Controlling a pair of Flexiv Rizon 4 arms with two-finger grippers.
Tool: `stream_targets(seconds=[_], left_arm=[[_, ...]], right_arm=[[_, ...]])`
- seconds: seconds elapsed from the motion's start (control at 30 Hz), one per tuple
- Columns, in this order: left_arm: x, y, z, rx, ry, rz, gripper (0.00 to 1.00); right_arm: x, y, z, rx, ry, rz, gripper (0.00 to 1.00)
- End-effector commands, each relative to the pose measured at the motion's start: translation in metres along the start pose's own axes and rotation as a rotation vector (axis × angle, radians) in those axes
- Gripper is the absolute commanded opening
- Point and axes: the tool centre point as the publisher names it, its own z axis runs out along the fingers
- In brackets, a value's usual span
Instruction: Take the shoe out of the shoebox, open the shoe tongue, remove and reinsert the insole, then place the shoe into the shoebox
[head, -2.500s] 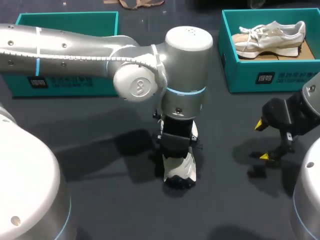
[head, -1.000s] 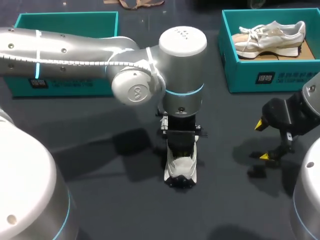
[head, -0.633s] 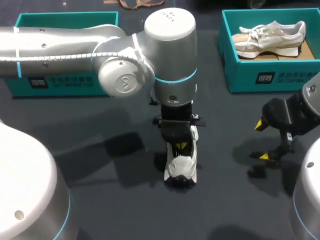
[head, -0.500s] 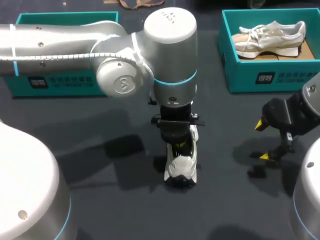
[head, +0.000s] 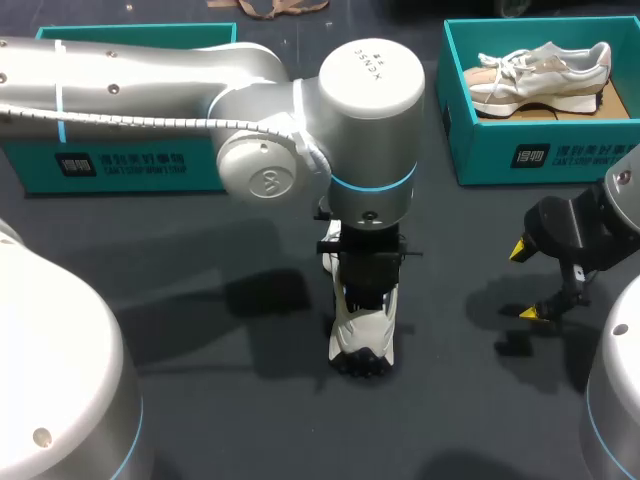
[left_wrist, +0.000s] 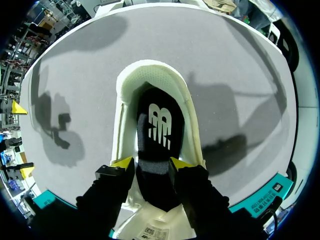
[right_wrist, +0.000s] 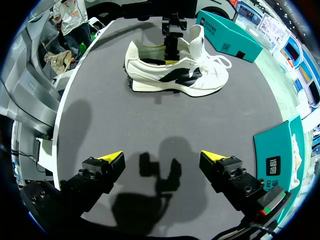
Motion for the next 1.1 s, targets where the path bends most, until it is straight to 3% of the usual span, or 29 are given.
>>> stream_targets(seconds=[0.03,0.17,0.27,0.53,0.77,1.1], left_arm=[[0.002,0.004,0.0,0.005,-0.001,-0.009,0.5],[0.005,0.008,-0.005,0.023,-0.008,-0.025,0.88],[0.008,0.01,-0.011,0.038,-0.02,-0.033,1.0],[0.006,0.012,-0.018,0.055,-0.032,-0.039,1.0],[0.003,0.011,-0.035,0.118,-0.059,-0.016,1.0],[0.006,0.028,-0.063,0.152,-0.082,-0.029,1.0]], right_arm=[[0.001,0.0,0.0,0.003,-0.002,0.001,1.0],[0.001,0.0,0.0,0.003,-0.002,0.001,1.0],[0.001,0.0,0.0,0.003,-0.002,0.001,1.0],[0.001,0.0,0.0,0.003,-0.002,0.001,1.0],[0.001,0.0,0.0,0.003,-0.002,0.001,1.0],[0.001,0.0,0.0,0.003,-0.002,0.001,1.0]])
